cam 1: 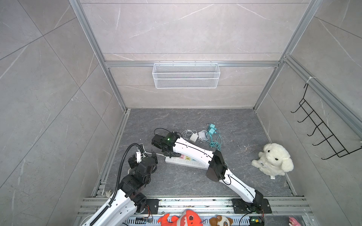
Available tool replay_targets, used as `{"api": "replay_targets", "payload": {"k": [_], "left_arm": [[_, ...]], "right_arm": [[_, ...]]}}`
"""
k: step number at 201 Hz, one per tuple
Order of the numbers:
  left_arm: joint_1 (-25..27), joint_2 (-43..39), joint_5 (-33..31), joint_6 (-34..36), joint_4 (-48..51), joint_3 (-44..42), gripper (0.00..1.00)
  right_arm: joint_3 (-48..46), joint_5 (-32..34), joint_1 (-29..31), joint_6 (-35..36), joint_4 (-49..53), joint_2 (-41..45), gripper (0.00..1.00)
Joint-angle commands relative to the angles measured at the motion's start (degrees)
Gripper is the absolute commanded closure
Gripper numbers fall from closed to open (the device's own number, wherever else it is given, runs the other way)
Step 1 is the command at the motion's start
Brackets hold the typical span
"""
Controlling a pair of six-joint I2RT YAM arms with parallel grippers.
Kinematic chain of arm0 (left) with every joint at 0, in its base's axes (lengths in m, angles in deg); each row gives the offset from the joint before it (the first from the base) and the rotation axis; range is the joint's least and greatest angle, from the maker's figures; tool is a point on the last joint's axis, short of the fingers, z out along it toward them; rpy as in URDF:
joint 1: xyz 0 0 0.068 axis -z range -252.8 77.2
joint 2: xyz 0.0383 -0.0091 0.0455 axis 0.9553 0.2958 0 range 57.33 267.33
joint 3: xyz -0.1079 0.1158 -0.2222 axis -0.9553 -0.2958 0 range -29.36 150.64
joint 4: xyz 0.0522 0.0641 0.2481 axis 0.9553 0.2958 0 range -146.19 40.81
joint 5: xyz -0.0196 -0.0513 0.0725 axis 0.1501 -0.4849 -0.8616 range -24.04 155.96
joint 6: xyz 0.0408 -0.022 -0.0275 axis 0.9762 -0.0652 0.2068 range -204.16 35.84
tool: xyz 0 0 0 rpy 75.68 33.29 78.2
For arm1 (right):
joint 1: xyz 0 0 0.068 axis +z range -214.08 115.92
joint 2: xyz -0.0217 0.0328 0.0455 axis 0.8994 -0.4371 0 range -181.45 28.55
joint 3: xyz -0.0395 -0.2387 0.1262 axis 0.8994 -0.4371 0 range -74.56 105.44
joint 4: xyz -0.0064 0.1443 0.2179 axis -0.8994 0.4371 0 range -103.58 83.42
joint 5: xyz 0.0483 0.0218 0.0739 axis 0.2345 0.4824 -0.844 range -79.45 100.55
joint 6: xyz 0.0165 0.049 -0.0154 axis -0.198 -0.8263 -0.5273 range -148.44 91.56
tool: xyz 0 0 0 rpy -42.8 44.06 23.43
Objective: Insert the plug
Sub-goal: 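Lower and press the charger prongs into the socket with the right gripper, then open the right gripper and lift it off the plugged charger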
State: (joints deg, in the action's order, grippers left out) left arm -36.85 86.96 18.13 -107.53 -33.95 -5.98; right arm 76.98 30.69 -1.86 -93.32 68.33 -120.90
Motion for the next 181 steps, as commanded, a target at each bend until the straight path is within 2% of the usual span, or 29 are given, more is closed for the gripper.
{"api": "replay_targets", "payload": {"k": [1, 12, 54, 88, 104, 121, 141, 157, 181], "left_arm": [[-0.39, -2.07, -2.13, -0.46, 3.83, 4.07, 0.0], [-0.37, -1.85, -3.34, -2.34, 7.43, 5.93, 0.0], [-0.41, -2.37, -3.08, -1.0, 8.12, 7.63, 0.0], [-0.32, -2.5, -1.77, -0.69, 8.31, 9.49, 0.0], [-0.39, -0.61, 1.98, 0.48, 6.75, 10.23, 0.0], [-0.34, 5.12, 7.26, 0.48, 6.66, 11.85, 0.0], [-0.2, 12.98, 17.85, -0.24, 4.91, 13.1, 0.0], [0.94, 17.29, 25.99, 0.46, -0.34, 12.17, 0.0], [5.8, 21.62, 28.11, 0.84, -7.21, 11.82, 0.0]], "right_arm": [[-0.6, 0.06, 1.23, 0.04, 3.17, 5.48, 0.49], [-2.1, -0.24, 1.73, 0.18, 3.04, 7.03, 0.49], [-9.06, 0.69, 3.2, 0.5, 3.18, 12.94, 0.48], [-26.69, -2.46, 3.91, 1.99, -4.41, 23.74, 0.48], [-40.16, -3.34, 3.88, 3.22, -11.12, 31.59, 0.47], [-53.71, -5.17, 3.0, 2.63, -16.6, 39.74, 0.47], [-69.52, -5.56, 1.83, 1.67, -22.45, 50.6, 0.43], [-77.67, -5.05, -0.69, 0.72, -21.42, 58.16, 0.43], [-86.5, -4.12, -6.8, 2.36, -20.28, 67.88, 0.42]]}}
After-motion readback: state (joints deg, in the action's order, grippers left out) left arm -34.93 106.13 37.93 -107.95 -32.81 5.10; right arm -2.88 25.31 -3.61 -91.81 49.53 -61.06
